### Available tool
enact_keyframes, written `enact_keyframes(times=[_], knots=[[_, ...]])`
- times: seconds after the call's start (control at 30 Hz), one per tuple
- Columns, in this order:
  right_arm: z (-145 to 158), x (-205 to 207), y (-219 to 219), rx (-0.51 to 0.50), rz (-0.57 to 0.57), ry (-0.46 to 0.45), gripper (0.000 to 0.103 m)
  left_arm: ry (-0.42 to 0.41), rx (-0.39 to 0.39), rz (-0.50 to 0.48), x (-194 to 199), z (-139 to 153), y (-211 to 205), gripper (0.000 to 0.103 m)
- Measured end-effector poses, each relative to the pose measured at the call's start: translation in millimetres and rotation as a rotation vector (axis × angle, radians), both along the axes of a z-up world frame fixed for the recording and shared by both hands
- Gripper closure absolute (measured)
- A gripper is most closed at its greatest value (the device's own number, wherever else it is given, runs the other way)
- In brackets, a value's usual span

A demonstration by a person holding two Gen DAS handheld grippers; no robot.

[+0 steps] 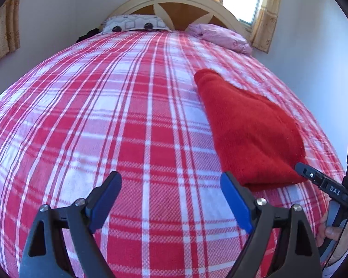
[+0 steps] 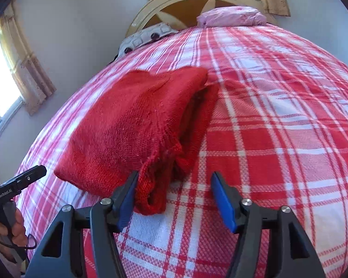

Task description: Fold small clothes

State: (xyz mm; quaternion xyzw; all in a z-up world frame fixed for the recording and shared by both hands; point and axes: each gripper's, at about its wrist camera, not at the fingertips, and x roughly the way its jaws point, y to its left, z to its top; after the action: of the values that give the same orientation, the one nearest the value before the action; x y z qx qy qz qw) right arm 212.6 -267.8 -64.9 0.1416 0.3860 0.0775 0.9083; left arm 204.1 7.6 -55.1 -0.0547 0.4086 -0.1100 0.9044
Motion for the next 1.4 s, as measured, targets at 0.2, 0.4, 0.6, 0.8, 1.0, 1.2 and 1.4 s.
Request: enact_keyframes(times=[0.2, 0.4, 0.6, 0.8, 1.0, 1.2, 1.4], knots=[[27.2, 11.4, -22.6, 0.183, -0.097, -0.07, 0.026, -0.02, -0.13, -0.039, 45.1, 20.2, -10.2, 0.013], [7.9, 72.0, -10.6, 0.175, -0.091, 0.024, 0.026, 0.078, -0.185, -0.151, 96.6, -1.0, -59.9, 0.013], [-16.3, 92.4, 0.9, 0.185, -0.092, 0.075, 0.021, 0.168, -0.224, -0.126, 115.2, -38.0, -81.6, 0.01], [-18.2, 97.1, 6.6, 0.156, -0.075, 0.084, 0.021, 0.171, -0.269, -0.192, 115.5, -38.7, -95.0, 0.037], [-18.2, 93.9, 11.4, 0.197, -0.032, 0.075, 0.056, 0.159, -0.284, -0.167, 108.0, -30.9, -92.0, 0.061], [2.6, 79.0, 32.4, 0.126, -0.019, 0.015, 0.066, 0.112, -0.179, -0.145, 86.3, -10.2, -93.6, 0.066], [17.5, 64.2, 51.1, 0.15, 0.006, -0.022, 0.066, 0.037, -0.079, -0.133, 57.3, 7.0, -76.0, 0.066]])
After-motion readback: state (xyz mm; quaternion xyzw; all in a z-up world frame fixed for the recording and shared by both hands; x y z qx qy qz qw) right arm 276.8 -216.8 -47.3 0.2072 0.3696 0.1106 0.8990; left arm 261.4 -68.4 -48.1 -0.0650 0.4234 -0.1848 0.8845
